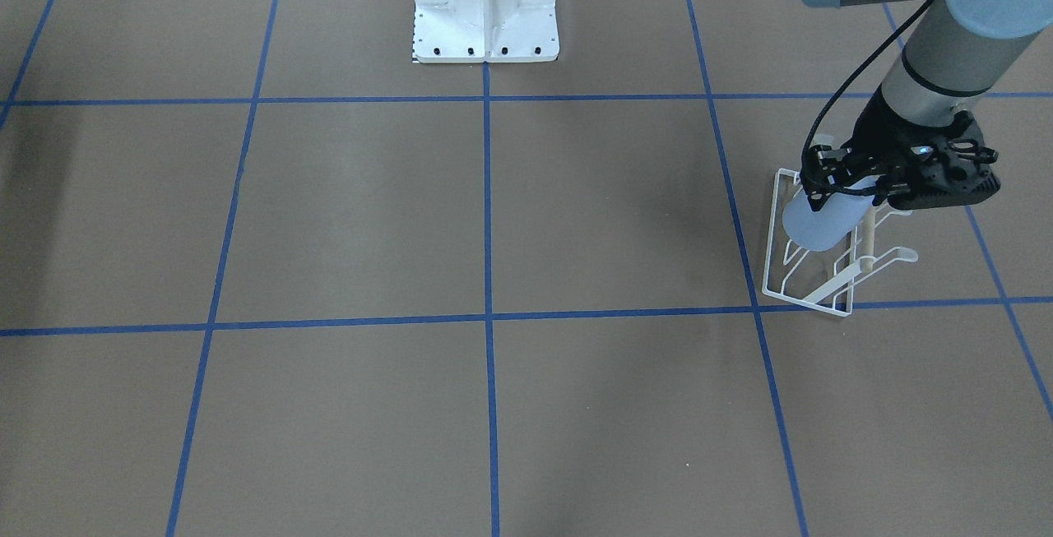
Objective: Hang cup on cup holder
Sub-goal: 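Lower the cup with the left gripper onto a wooden peg of the rack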
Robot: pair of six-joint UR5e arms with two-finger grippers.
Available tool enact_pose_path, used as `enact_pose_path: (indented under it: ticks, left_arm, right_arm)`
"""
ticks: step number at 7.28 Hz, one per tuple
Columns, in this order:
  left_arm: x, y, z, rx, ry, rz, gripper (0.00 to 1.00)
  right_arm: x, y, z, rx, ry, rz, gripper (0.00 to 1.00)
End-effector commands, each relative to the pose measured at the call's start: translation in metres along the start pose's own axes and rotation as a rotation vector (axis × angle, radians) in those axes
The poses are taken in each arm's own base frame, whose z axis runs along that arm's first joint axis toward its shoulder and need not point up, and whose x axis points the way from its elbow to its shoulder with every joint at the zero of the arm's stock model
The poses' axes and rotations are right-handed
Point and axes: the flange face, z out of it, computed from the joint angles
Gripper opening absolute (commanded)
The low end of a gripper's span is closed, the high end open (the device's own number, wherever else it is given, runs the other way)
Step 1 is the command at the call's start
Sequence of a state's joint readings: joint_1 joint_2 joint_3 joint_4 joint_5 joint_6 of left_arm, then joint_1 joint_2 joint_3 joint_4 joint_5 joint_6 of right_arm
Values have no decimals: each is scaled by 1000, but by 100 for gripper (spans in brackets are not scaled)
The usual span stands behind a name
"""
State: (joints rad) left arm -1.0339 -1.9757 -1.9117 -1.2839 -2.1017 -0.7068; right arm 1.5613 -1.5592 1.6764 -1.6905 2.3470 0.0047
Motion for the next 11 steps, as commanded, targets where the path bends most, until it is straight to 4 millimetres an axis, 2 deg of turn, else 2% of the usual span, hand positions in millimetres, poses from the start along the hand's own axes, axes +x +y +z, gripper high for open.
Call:
enact_pose_path:
  ticks: [1, 2, 5, 6, 7, 9, 10, 11]
  left_arm:
    - [1, -2, 16, -27, -14, -5, 0]
    - [4, 0, 26, -34, -31, 3, 0]
    - [-2, 0, 36, -36, -62, 63, 0]
    - [-3, 0, 36, -38, -63, 79, 56]
    - [-1, 0, 33, -32, -60, 81, 98]
    - [-2, 1, 19, -3, -49, 94, 99]
    - [-16, -6, 2, 25, -49, 141, 99]
    - [-49, -18, -20, 59, -58, 159, 99]
  right_arm:
    - [1, 1, 0, -2, 0, 3, 100]
    - [0, 1, 0, -1, 0, 3, 100]
    - [0, 1, 0, -2, -2, 4, 100]
    - [1, 2, 1, -3, 0, 4, 100]
    - [0, 1, 0, -2, -2, 3, 100]
    - [0, 1, 0, -2, -2, 3, 100]
    - [0, 1, 0, -1, 0, 2, 100]
    - [-1, 1, -1, 1, 0, -1, 100]
